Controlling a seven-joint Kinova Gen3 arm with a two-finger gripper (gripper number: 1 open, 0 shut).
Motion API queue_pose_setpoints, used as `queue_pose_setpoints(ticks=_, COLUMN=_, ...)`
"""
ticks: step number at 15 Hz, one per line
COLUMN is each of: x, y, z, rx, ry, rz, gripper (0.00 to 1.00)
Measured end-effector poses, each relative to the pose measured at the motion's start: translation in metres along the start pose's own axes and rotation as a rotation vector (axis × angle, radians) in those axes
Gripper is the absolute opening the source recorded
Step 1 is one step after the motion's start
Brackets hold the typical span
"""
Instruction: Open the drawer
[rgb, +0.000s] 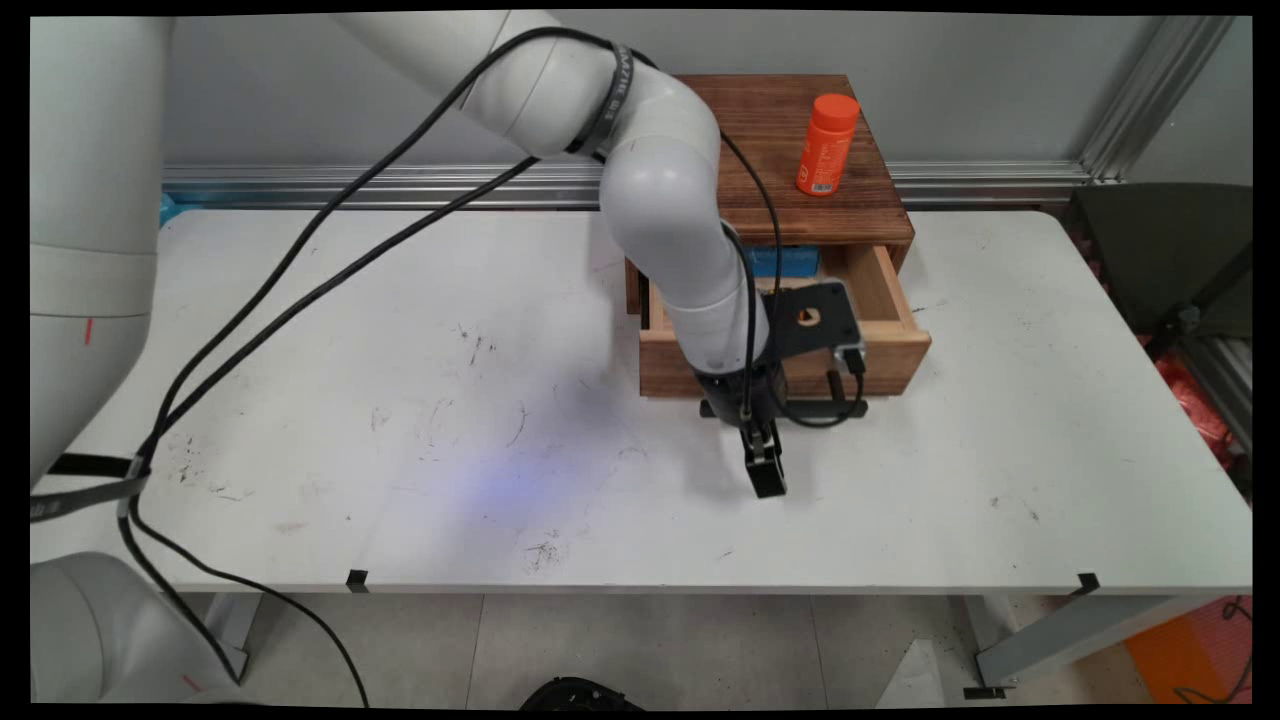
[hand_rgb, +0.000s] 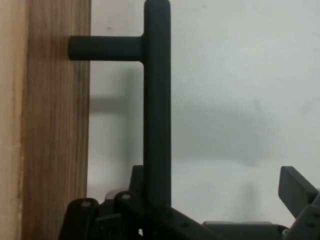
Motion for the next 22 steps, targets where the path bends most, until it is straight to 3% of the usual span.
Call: queue_pose_setpoints(ticks=22, x=-0.007, y=0.097, z=-0.021, rx=-0.069, ry=0.006, rz=0.052, gripper=1.00)
